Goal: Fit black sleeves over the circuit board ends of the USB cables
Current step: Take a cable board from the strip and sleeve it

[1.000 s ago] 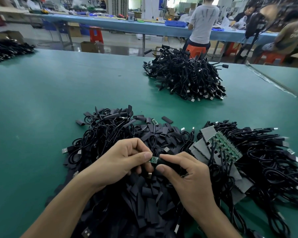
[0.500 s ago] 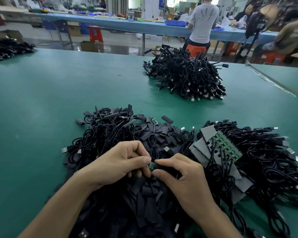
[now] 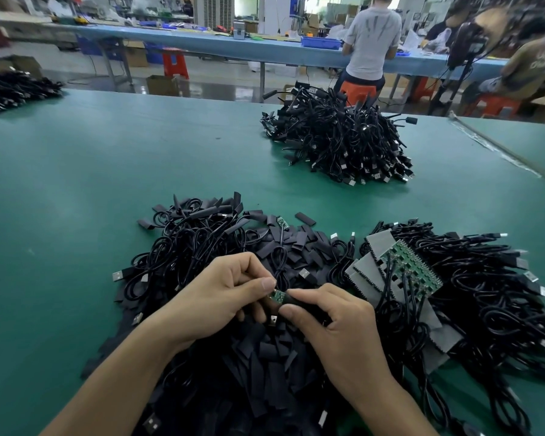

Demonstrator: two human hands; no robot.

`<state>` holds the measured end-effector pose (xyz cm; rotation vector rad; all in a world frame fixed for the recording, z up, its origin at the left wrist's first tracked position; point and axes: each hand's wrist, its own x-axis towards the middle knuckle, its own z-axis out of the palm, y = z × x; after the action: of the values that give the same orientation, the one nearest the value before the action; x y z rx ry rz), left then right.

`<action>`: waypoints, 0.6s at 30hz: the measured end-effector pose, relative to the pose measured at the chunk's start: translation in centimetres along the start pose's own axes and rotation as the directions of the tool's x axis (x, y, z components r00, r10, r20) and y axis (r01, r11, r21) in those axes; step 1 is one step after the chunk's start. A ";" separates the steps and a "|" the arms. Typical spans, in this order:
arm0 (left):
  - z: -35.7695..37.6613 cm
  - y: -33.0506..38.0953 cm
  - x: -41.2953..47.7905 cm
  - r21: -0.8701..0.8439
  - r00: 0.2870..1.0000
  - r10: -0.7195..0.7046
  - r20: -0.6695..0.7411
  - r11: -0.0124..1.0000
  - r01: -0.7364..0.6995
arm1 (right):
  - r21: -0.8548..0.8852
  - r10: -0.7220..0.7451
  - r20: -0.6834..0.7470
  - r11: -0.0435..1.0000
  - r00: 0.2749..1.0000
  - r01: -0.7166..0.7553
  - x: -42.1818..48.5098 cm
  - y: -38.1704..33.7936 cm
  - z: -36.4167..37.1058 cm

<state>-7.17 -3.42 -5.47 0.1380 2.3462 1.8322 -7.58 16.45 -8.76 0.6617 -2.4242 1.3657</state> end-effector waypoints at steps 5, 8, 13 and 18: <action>0.1 0.3 -0.1 -0.057 0.999 -0.046 0.022 0.997 0.047 | 0.036 0.002 -0.044 0.999 0.999 -0.001 0.1 -0.2 -0.1; 0.3 0.4 -0.1 -0.033 0.999 -0.052 -0.017 0.998 0.051 | 0.108 -0.012 -0.071 0.994 0.997 0.020 0.1 -0.2 -0.2; 0.5 0.2 0.0 -0.035 0.993 -0.050 -0.107 0.998 0.046 | 0.098 -0.009 -0.092 0.995 0.996 0.018 0.0 -0.3 -0.4; 0.3 0.1 0.1 -0.083 0.992 -0.054 -0.118 0.996 0.044 | 0.081 0.036 -0.023 0.996 0.999 -0.034 -0.1 -0.4 -0.4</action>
<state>-7.23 -3.06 -5.43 -0.0410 2.3262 1.9593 -7.31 16.61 -8.29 0.6203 -2.3831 1.4831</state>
